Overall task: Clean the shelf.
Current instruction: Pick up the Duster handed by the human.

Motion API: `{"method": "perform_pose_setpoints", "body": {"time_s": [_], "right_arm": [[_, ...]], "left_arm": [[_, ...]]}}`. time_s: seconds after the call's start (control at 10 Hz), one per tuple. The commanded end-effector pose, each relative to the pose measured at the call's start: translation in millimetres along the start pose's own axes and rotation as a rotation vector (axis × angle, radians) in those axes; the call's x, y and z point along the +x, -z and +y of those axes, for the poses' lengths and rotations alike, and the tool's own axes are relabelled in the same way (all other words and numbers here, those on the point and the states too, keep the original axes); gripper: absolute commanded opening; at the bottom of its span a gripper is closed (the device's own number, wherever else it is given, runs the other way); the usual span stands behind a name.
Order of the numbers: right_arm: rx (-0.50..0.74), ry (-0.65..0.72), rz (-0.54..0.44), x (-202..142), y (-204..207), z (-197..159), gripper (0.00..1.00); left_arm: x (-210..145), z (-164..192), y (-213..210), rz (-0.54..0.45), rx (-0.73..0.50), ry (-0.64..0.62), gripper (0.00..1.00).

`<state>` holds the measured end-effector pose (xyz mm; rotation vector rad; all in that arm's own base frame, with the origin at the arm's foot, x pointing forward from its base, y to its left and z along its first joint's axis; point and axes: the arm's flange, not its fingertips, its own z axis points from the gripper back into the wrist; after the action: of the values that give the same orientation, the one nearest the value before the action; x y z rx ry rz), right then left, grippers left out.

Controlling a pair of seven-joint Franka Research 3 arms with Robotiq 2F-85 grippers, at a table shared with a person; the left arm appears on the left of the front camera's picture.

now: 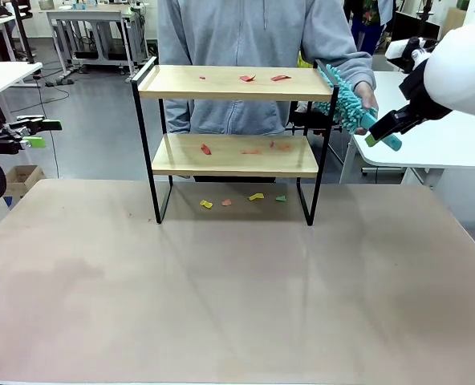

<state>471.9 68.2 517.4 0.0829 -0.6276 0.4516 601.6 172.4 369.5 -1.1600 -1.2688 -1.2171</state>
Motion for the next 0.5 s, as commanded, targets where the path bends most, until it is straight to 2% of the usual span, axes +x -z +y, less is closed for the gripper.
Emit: {"method": "perform_pose_setpoints", "body": {"time_s": [0.0,0.2,0.3,0.4], "right_arm": [[-0.043,0.04,-0.015,-0.9,10.7,1.4,1.0],[-0.079,0.071,-0.021,-1.9,14.8,-3.0,1.0],[-0.094,0.085,-0.037,-2.2,15.1,-4.5,0.8],[-0.098,0.1,-0.032,-2.1,13.7,-5.3,0.4]], "left_arm": [[1.5,-0.5,0.5,0.006,-0.007,0.011,1.0],[1.5,-0.5,0.5,0.006,-0.007,0.011,1.0],[1.5,-0.5,0.5,0.006,-0.007,0.011,1.0],[1.5,-0.5,0.5,0.006,-0.007,0.011,1.0]]}}
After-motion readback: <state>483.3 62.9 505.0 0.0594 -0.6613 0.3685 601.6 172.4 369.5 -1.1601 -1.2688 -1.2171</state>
